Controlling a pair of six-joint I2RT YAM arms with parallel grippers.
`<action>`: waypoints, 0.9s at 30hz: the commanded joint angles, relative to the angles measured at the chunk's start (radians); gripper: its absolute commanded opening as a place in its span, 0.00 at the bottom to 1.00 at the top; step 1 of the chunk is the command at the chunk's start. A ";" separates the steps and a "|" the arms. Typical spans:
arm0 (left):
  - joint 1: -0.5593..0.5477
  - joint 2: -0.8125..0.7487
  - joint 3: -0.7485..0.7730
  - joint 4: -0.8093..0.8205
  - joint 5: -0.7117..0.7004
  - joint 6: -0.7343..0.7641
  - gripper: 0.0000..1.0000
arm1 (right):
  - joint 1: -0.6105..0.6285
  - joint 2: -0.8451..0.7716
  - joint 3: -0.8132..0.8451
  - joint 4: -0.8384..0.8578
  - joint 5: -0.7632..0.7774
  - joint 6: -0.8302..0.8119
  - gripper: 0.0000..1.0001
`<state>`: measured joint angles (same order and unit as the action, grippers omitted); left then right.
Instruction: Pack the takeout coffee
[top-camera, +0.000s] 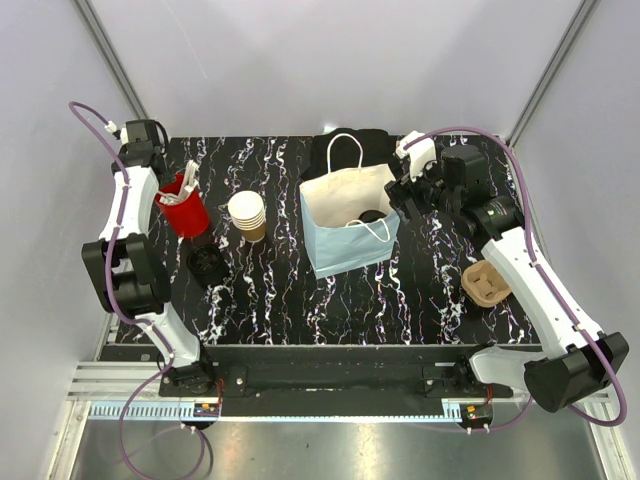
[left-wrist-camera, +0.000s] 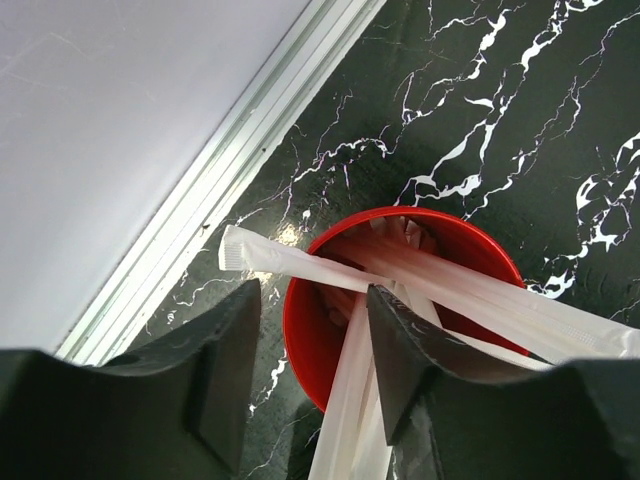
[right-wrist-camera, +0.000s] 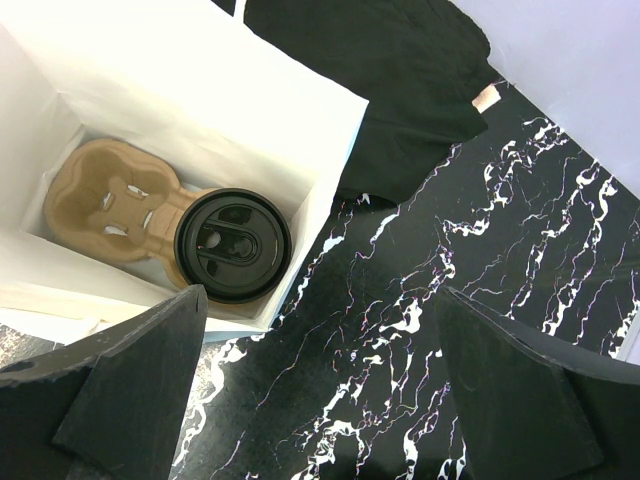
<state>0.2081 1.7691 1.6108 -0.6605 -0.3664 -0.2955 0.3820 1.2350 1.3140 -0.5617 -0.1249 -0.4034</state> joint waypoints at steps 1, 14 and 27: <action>0.013 -0.028 -0.006 0.024 -0.008 -0.039 0.51 | -0.003 -0.012 -0.002 0.025 -0.019 0.009 1.00; 0.025 -0.119 -0.071 0.082 0.046 -0.134 0.54 | -0.005 -0.016 0.001 0.019 -0.036 0.011 1.00; 0.020 -0.046 -0.009 0.073 -0.037 -0.126 0.52 | -0.005 -0.014 0.007 0.010 -0.051 0.014 1.00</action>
<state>0.2310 1.7065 1.5486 -0.6273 -0.3443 -0.4183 0.3813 1.2350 1.3140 -0.5655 -0.1509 -0.4030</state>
